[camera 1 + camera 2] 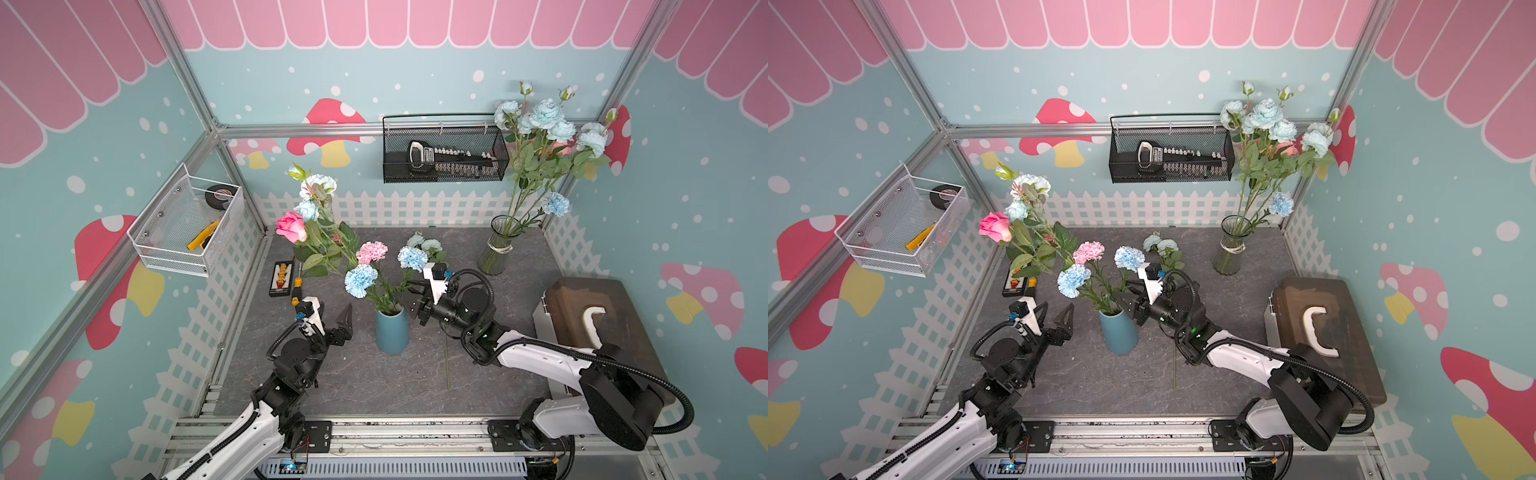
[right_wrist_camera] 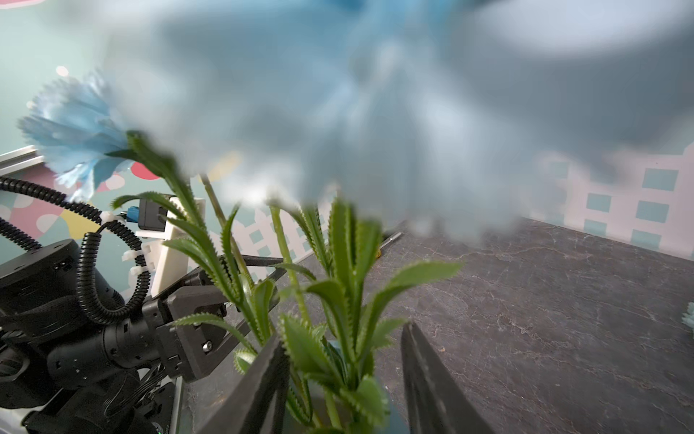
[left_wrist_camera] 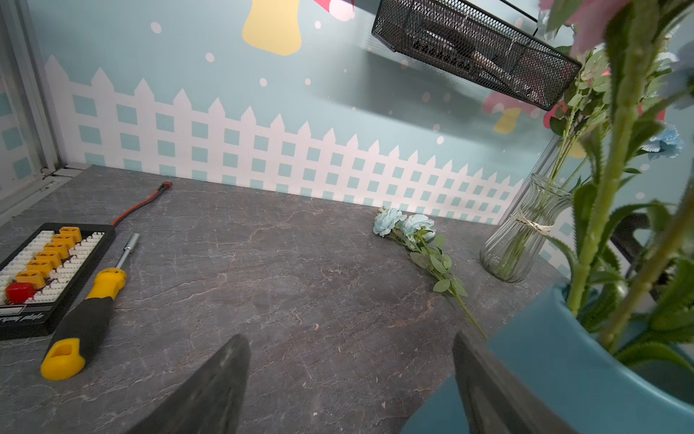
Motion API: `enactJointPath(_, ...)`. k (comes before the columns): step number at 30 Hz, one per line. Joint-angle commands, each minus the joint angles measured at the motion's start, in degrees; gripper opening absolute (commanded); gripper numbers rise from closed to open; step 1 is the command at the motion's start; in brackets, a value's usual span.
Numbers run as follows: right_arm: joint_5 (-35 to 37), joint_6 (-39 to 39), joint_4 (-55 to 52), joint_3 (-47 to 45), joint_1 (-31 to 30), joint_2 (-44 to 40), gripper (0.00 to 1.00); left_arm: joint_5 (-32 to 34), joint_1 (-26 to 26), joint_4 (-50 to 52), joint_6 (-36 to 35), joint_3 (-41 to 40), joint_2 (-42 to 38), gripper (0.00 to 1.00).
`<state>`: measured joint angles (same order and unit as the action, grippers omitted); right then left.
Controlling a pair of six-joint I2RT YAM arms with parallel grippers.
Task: Pick out blue flowers from the vase
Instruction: Adjust the flower in the vase.
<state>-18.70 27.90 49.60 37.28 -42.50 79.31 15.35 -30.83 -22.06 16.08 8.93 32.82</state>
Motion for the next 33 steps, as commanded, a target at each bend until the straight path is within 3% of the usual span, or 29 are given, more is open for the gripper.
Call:
enactJointPath(1, 0.8, -0.2, 1.8, 1.1, -0.5, 1.2, 0.46, -0.8, 0.3, 0.3, 0.3, -0.5, -0.3, 0.85)
enactJointPath(10, 0.5, 0.1, 1.5, 0.8, -0.4, -0.1, 0.23, -0.9, 0.3, 0.2, 0.4, -0.5, -0.3, 0.85)
enactJointPath(21, -1.9, -1.3, -5.9, 4.7, -0.4, -4.9, 0.08, -0.9, 0.2, 0.1, 0.4, -0.5, -0.2, 0.85)
enactJointPath(33, -1.6, -6.6, -23.2, 13.4, -0.4, -10.8, 0.03, -0.9, 0.2, 0.2, 0.3, -0.5, -0.3, 0.85)
